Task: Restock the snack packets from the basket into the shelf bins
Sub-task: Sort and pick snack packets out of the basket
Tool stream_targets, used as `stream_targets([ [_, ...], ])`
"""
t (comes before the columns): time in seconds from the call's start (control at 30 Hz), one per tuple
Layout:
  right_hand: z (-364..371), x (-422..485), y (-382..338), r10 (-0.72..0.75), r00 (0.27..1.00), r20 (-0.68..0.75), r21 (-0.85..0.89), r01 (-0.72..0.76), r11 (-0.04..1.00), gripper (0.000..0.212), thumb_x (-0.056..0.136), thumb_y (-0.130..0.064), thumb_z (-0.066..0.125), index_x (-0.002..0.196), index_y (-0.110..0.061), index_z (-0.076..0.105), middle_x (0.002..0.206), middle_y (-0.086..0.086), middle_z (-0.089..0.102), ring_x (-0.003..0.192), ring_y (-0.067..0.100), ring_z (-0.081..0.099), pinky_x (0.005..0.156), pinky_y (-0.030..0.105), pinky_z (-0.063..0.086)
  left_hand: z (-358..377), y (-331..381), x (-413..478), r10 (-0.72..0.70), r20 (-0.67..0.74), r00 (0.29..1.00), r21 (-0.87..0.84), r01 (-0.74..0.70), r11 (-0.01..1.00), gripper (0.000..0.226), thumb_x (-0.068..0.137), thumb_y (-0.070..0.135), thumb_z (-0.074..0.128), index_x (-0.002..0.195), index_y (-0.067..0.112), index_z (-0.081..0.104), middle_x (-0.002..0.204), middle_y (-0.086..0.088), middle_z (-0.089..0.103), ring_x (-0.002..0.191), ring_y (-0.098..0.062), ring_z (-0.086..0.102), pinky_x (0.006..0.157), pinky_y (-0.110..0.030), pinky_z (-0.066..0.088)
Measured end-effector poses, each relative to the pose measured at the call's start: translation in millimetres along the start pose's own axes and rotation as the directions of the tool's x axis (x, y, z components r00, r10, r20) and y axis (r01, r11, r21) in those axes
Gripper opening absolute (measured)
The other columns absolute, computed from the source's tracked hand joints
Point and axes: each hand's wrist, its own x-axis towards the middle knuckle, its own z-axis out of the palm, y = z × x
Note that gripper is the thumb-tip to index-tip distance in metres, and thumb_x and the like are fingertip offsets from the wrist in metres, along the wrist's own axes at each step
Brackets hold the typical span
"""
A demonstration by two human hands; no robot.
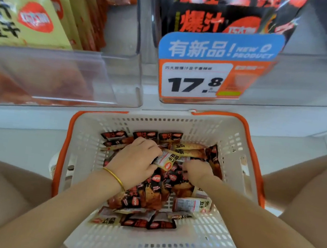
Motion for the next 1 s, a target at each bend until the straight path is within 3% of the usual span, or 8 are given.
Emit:
stream_targets([
  [0.13, -70.0, -28.3, 0.9, -0.199, 0.974, -0.106, 0.102, 0.209, 0.973, 0.012, 0.093, -0.017, 0.052, 0.099, -0.009, 0.058, 0.103, 0.011, 0.060, 0.097, 0.028, 0.056, 0.082, 0.036, 0.046, -2.5, 11.8, 1.9, -0.013, 0.024, 1.000, -0.111, 0.016, 0.994, 0.029, 0.095, 0.033, 0.049, 0.122, 0.025, 0.052, 0.120, 0.007, 0.052, 0.113, -0.016, 0.045, 0.086, -0.023, 0.037],
  [0.23, -112.7, -71.9, 2.0, -0.314, 0.939, -0.138, 0.181, 0.336, 0.924, 0.019, 0.093, -0.014, 0.054, 0.099, 0.003, 0.059, 0.095, 0.012, 0.056, 0.088, 0.026, 0.051, 0.074, 0.032, 0.035, -10.9, 25.5, -1.5, -0.041, 0.029, 0.999, -0.191, 0.046, 0.980, 0.042, 0.092, 0.035, 0.056, 0.131, 0.021, 0.048, 0.127, 0.003, 0.054, 0.116, -0.016, 0.050, 0.094, -0.028, 0.041],
  [0.33, -134.1, -118.7, 5.4, -0.381, 0.885, -0.267, 0.239, 0.444, 0.864, 0.012, 0.091, -0.014, 0.058, 0.080, -0.011, 0.062, 0.078, -0.001, 0.053, 0.075, 0.008, 0.049, 0.067, 0.027, 0.032, -25.5, 44.8, -9.2, -0.046, 0.023, 0.999, -0.258, 0.051, 0.965, 0.044, 0.090, 0.037, 0.059, 0.129, 0.019, 0.049, 0.118, 0.003, 0.057, 0.103, -0.012, 0.055, 0.089, -0.026, 0.044],
  [0.43, -148.0, -159.1, 7.9, -0.335, 0.839, -0.429, 0.379, 0.504, 0.776, 0.020, 0.087, -0.010, 0.064, 0.070, -0.018, 0.059, 0.064, -0.012, 0.049, 0.061, -0.008, 0.050, 0.060, 0.010, 0.034, -44.5, 66.6, -17.2, 0.004, -0.097, 0.995, -0.314, -0.035, 0.949, 0.021, 0.090, 0.033, 0.060, 0.105, 0.018, 0.057, 0.084, 0.010, 0.055, 0.074, -0.004, 0.050, 0.061, -0.012, 0.036],
  [0.6, -160.0, -216.7, 38.0, -0.150, 0.793, -0.591, 0.665, 0.584, 0.466, 0.016, 0.081, -0.014, 0.073, 0.094, -0.011, 0.066, 0.090, 0.007, 0.070, 0.082, 0.007, 0.060, 0.078, 0.026, 0.047, -87.7, 93.7, -27.0, -0.019, -0.347, 0.938, -0.537, -0.182, 0.824, 0.018, 0.083, 0.017, 0.070, 0.099, 0.023, 0.064, 0.097, 0.006, 0.067, 0.093, -0.008, 0.061, 0.079, -0.027, 0.046],
  [0.7, -168.7, -243.2, 42.1, -0.202, 0.770, -0.605, 0.664, 0.628, 0.406, 0.019, 0.079, -0.010, 0.070, 0.094, -0.018, 0.063, 0.075, -0.010, 0.070, 0.065, -0.001, 0.058, 0.057, 0.015, 0.043, -128.2, 114.8, -30.0, -0.006, -0.469, 0.883, -0.617, -0.322, 0.718, 0.018, 0.080, 0.021, 0.070, 0.091, 0.031, 0.061, 0.089, 0.010, 0.067, 0.078, 0.000, 0.059, 0.077, -0.028, 0.049],
  [0.87, -211.4, -266.9, 46.5, -0.003, 0.639, -0.769, 0.603, 0.728, 0.325, 0.032, 0.084, -0.001, 0.062, 0.063, -0.024, 0.063, 0.043, -0.013, 0.045, 0.041, -0.002, 0.036, 0.044, 0.012, 0.021, -179.0, 146.0, -30.2, -0.018, -0.668, 0.744, -0.497, -0.427, 0.756, 0.012, 0.086, 0.014, 0.067, 0.092, 0.017, 0.058, 0.079, -0.003, 0.062, 0.067, 0.000, 0.052, 0.065, -0.014, 0.043],
  [1.0, -256.2, -267.7, 64.0, 0.221, 0.446, -0.868, 0.497, 0.786, 0.368, 0.026, 0.085, 0.001, 0.063, 0.072, -0.020, 0.053, 0.042, -0.014, 0.048, 0.037, -0.004, 0.040, 0.039, 0.012, 0.026, -203.0, 133.0, -24.6, 0.063, -0.839, 0.541, -0.103, -0.272, 0.957, 0.030, 0.084, 0.029, 0.066, 0.109, 0.013, 0.060, 0.100, 0.000, 0.061, 0.092, -0.012, 0.056, 0.086, -0.022, 0.040],
])
